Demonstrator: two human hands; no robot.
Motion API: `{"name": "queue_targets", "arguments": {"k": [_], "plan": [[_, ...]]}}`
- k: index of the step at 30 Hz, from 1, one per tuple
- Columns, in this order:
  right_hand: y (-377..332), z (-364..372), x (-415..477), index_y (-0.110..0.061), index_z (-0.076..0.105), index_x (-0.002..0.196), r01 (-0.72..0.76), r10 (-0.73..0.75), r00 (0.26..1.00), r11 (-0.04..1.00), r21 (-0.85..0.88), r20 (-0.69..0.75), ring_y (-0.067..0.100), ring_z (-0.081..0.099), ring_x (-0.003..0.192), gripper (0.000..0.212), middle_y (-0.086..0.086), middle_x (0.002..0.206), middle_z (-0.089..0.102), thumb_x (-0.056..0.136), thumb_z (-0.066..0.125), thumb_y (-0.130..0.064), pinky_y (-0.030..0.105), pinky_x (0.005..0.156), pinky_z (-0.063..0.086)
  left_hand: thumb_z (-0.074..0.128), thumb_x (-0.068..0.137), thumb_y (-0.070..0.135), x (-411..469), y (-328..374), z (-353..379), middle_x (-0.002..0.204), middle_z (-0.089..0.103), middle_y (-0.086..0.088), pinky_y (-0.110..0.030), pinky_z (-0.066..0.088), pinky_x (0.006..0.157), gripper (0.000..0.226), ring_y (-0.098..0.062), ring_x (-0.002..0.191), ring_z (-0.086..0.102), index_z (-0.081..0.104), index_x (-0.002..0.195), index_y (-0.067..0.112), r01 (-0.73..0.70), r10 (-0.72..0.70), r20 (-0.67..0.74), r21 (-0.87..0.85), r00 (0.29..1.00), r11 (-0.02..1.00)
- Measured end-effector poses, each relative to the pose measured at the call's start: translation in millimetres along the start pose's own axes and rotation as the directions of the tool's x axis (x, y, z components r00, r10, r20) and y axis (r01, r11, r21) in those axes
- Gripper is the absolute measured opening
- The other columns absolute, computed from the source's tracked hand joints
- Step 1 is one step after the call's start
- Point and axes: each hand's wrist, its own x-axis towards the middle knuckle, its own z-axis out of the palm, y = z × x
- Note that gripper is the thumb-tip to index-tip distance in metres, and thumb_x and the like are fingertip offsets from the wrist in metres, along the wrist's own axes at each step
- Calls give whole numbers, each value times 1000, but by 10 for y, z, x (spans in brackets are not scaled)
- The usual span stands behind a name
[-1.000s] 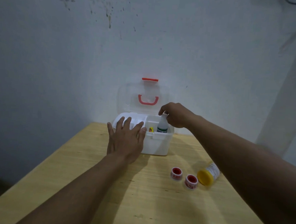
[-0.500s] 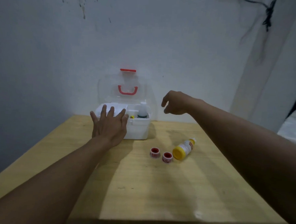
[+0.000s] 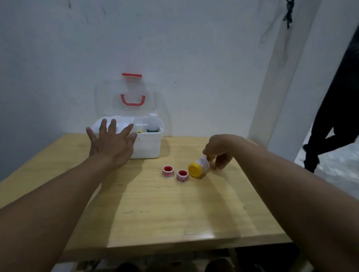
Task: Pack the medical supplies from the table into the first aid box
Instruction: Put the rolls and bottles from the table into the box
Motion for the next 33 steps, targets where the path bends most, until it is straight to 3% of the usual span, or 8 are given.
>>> {"name": "queue_targets", "arguments": {"k": [5, 7, 10, 14, 19, 24, 29, 33], "plan": [[-9, -114, 160, 6, 55, 104, 31, -20, 999, 970, 241, -46, 30, 64, 73, 16, 21, 87, 61, 99, 47, -6, 44, 87, 59, 5, 95, 62, 134, 27, -18, 164, 7, -8, -64, -12, 112, 61, -27, 150, -8, 16, 152, 44, 11, -11, -29, 4, 1000, 1000], [-6, -121, 205, 6, 57, 107, 22, -16, 1000, 962, 271, -24, 29, 63, 73, 18, 20, 87, 61, 98, 50, -8, 43, 88, 58, 6, 95, 62, 152, 3, -22, 164, 8, -8, -65, -12, 112, 60, -27, 150, -6, 16, 152, 45, 12, -12, -28, 8, 1000, 1000], [36, -63, 224, 3, 57, 118, -12, 1, 999, 964, 266, 41, 30, 65, 77, 34, 19, 96, 62, 96, 59, -23, 39, 82, 60, 6, 95, 62, 109, 6, 28, 163, 10, -8, -65, -12, 112, 60, -27, 150, -4, 18, 151, 45, 8, -8, -20, 10, 1000, 1000], [40, -26, 225, -2, 58, 118, -2, -15, 998, 966, 259, 64, 24, 64, 75, 42, 14, 95, 64, 90, 67, -33, 37, 83, 58, 8, 95, 62, 84, 9, 54, 163, 13, -7, -64, -11, 113, 59, -27, 150, -2, 19, 151, 45, 3, -3, -25, -5, 1000, 1000], [-89, -17, 213, -2, 65, 101, 98, -113, 991, 976, 194, 67, 27, 64, 80, 24, 13, 95, 64, 87, 71, -21, 38, 84, 59, 9, 96, 61, 77, 12, 59, 162, 16, -7, -65, -9, 113, 58, -27, 150, 0, 21, 150, 44, 0, 0, -33, 0, 999, 1000], [-195, -1, 202, 1, 63, 108, 133, -140, 987, 987, 93, 73, 26, 65, 79, 29, 14, 96, 64, 87, 72, -17, 38, 81, 61, 10, 96, 60, 69, 12, 55, 161, 18, -7, -65, -9, 113, 58, -28, 150, 2, 22, 150, 44, 1, -2, -43, -11, 999, 1000], [-205, -144, 80, -6, 66, 121, 215, -222, 971, 973, 83, 92, 24, 67, 99, 30, 14, 114, 66, 92, 65, -13, 36, 83, 60, 10, 96, 60, 76, 15, 53, 161, 19, -7, -64, -10, 113, 58, -27, 150, 2, 21, 150, 44, 6, -6, -34, -19, 999, 1000], [-160, -367, -45, -7, 67, 122, 326, -328, 944, 940, 100, 10, 20, 66, 93, 28, 8, 104, 68, 94, 62, -11, 29, 72, 58, 9, 96, 60, 79, 17, 51, 161, 19, -6, -65, -9, 113, 58, -27, 150, 1, 20, 150, 45, 8, -9, -37, -9, 999, 1000]]}}
